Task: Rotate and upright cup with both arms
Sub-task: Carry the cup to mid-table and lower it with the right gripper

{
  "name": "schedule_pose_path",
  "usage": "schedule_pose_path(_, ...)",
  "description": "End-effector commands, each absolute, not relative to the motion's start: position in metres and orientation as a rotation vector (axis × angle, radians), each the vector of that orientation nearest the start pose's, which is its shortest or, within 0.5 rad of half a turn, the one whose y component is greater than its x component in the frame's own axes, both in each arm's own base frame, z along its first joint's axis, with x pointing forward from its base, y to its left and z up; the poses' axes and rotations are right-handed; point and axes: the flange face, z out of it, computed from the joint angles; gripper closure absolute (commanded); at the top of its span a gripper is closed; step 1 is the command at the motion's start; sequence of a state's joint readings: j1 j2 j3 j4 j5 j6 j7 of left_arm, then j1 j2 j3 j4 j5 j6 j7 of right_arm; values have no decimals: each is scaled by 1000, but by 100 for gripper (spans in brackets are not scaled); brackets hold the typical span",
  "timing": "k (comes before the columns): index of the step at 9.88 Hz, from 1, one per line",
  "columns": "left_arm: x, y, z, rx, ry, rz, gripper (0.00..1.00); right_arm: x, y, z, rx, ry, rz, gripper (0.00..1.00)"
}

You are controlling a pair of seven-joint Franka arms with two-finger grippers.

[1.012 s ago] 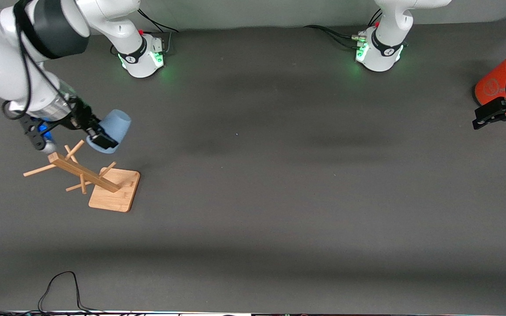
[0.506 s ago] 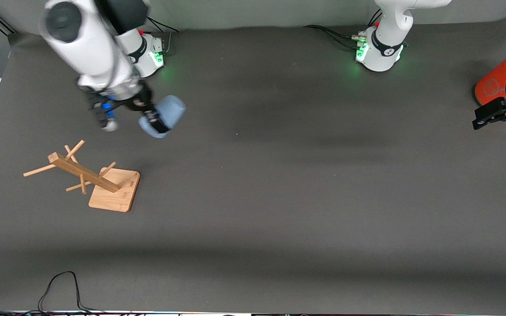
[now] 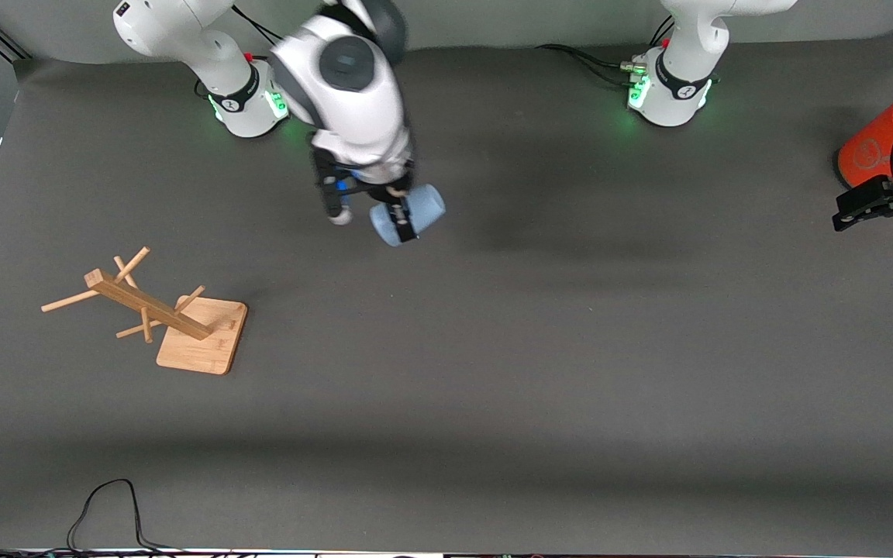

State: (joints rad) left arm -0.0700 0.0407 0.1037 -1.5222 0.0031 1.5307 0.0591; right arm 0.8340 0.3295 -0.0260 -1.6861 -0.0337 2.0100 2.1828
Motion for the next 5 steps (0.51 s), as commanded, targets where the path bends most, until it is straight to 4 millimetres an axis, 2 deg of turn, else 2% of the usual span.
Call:
schedule_pose_path(1,562,18,625,-3135,46,55,0,451,535,352,-2328,2151,-153,45)
schedule_pose_path(4,562,18,625,-3135,43,58,0,443,578,286,-2176,2341,-188,45)
schedule_pose_path(5,562,18,625,-3135,38,60,0,440,580,262,-2152,2396,-200,45)
